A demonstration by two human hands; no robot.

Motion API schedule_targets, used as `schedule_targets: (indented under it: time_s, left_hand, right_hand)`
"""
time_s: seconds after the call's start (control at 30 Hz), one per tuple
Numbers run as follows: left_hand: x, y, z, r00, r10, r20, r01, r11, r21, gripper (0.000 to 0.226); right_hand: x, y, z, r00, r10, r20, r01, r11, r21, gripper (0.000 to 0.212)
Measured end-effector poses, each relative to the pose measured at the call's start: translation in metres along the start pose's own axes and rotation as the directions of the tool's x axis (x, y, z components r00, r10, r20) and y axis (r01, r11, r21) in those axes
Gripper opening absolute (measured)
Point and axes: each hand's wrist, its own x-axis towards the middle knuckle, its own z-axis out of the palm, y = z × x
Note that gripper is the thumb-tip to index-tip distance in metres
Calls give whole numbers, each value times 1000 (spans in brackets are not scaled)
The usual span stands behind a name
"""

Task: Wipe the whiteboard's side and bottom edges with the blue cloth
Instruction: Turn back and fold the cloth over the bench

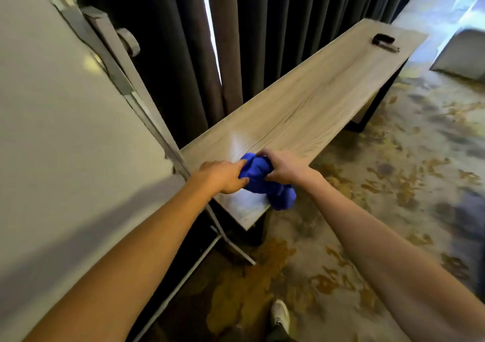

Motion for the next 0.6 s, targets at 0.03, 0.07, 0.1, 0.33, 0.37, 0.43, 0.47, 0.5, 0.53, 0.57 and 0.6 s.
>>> schedule_targets:
  time_s: [0.03,0.07,0.1,0.33,0.37,0.43,0.47,0.5,0.53,0.57,0.6]
  left_hand:
    - [11,2,4,1000,-20,19,20,1000,0,67]
    - [24,4,11,998,-40,54,40,999,-8,69]
    - [34,5,18,996,-48,79,49,999,-12,69]
    - [99,7,69,982,-54,178,66,996,-60,70]
    - [106,6,76,981,-57,185,70,996,-62,70]
    - [115,5,87,978,-58,203,73,995,-68,70]
    - [118,5,91,976,-54,212,72,994,-76,69]
    - [122,5,93,974,-52,219,69,995,-72,68]
    - [123,6,93,972,-45,232,62,996,-64,66]
    - [124,6,91,968,-42,249,60,996,-63,64]
    - [124,5,87,966,-38,257,54,997,-56,62]
  right_hand:
    - [10,6,5,1000,-5,6,6,1000,-7,66]
    - [22,14,13,1000,-15,24,15,1000,-13,67]
    - [32,20,21,999,-21,40,22,1000,-16,67]
    - [76,49,77,994,12,112,-3,997,-78,64]
    - [79,52,82,993,21,115,-11,996,-88,64]
    - [82,57,89,990,34,137,-20,995,-97,67]
    - [82,58,90,986,44,162,-27,994,-105,69]
    - [83,59,90,982,50,181,-29,993,-116,72]
    - [83,59,88,977,55,207,-29,992,-125,76]
    - [84,60,85,972,51,231,-21,991,-129,79]
    - [84,58,77,964,62,259,-30,992,-126,80]
